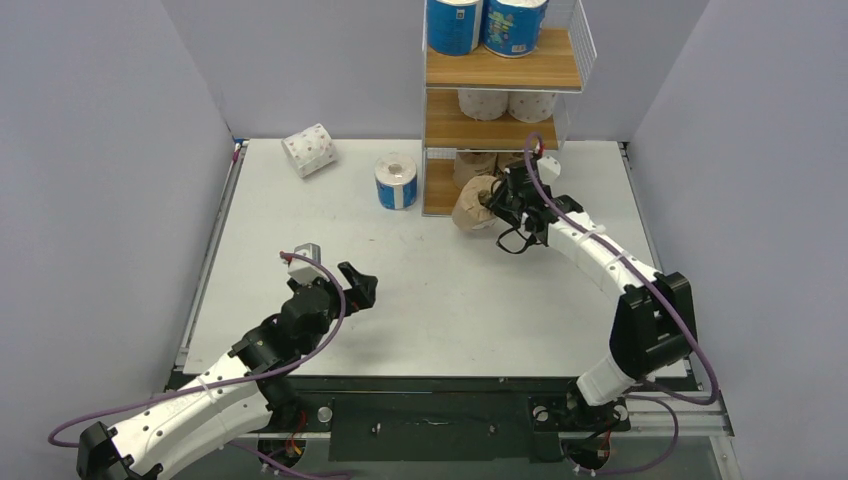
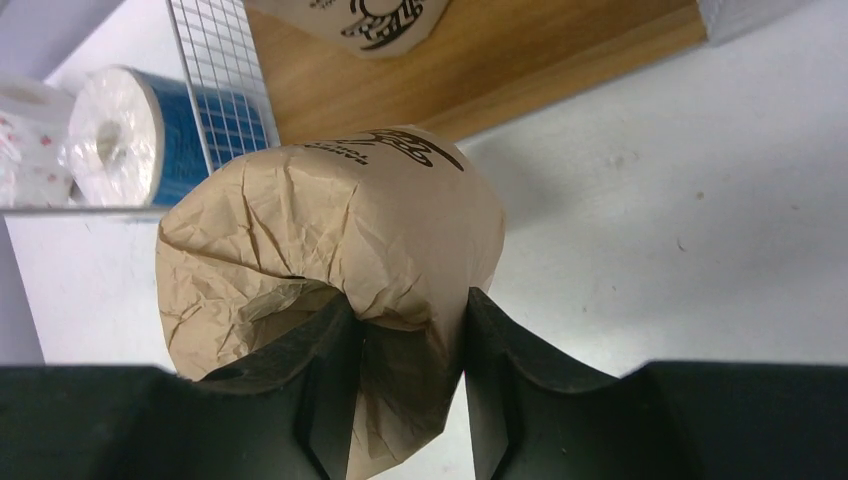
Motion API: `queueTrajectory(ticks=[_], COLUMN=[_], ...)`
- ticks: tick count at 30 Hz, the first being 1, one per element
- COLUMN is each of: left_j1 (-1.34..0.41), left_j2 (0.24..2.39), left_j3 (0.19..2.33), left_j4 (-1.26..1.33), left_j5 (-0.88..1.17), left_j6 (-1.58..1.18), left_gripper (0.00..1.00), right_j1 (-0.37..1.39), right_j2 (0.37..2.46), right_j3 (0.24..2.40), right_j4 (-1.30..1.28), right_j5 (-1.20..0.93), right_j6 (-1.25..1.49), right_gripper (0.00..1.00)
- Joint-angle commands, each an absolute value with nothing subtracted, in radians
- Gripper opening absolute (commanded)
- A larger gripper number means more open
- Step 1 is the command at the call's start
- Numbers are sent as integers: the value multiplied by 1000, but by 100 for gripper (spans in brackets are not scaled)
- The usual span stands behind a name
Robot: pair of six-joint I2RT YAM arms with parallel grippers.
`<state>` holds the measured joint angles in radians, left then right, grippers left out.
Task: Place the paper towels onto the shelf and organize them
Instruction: Pick up the paper towel from the center of the board, then place the paper towel on the shelf.
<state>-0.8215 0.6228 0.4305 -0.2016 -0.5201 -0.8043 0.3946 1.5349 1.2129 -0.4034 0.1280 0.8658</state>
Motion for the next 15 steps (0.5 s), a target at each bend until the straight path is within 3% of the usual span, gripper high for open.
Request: queueTrajectory(ticks=[1,15], left_j1=[-816,-816], left_j2=[603,603], left_j3=[448,433], left_j4=[-218,-219], left_j5=[-537,-530], left_j6=[-811,-871], left_gripper=[96,96], right_j1=[381,398], right_j2=[1616,1789], right_j3=[1295,1406], right_j4=[-260,-161], right_j5=[168,223], right_j6=[969,1044], right_gripper=[33,32])
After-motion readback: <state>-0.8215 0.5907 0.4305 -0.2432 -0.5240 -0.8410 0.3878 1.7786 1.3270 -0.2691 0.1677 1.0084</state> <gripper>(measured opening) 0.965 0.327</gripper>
